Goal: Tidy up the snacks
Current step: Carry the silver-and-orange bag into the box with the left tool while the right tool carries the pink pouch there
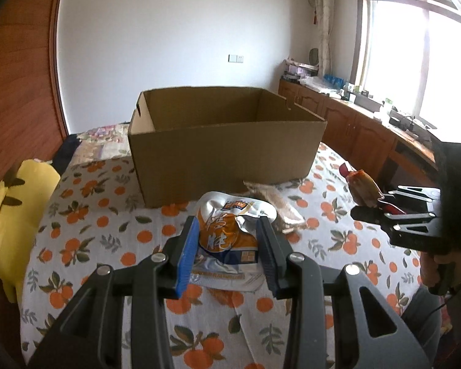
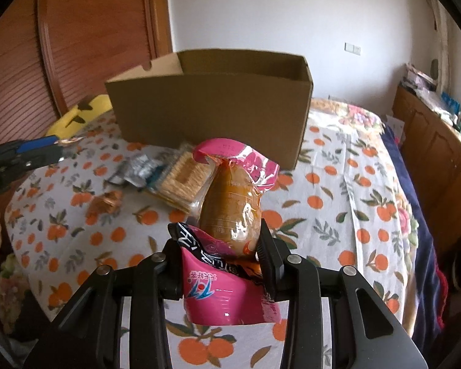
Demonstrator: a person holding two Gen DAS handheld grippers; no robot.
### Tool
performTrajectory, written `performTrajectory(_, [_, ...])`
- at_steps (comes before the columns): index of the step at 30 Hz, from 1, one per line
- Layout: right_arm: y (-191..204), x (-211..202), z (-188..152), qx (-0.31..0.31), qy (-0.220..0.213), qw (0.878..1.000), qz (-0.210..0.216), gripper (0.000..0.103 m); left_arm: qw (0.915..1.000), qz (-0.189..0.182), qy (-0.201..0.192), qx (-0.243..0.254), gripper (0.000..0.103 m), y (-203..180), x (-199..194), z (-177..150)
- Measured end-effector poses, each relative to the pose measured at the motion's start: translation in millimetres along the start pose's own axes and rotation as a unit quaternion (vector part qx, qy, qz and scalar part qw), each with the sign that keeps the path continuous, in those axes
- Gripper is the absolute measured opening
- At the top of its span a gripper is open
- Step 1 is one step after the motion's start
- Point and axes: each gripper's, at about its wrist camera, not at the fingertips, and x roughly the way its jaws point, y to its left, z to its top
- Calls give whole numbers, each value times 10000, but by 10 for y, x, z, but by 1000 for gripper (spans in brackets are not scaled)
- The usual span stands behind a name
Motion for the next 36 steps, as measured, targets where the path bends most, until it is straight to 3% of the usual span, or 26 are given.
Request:
performTrajectory(16, [91, -74, 158, -30, -194, 9996, 179, 37, 9994, -168, -304, 84, 37, -2, 149, 281])
performTrajectory(30, [45, -120, 806, -185, -730, 9970, 156, 37, 9944, -295, -1005, 156, 37, 161, 308, 1020])
performTrajectory(36, [20, 49, 1117, -333, -897, 9953, 142, 37, 9942, -213, -1045, 125, 37, 301, 558, 1187])
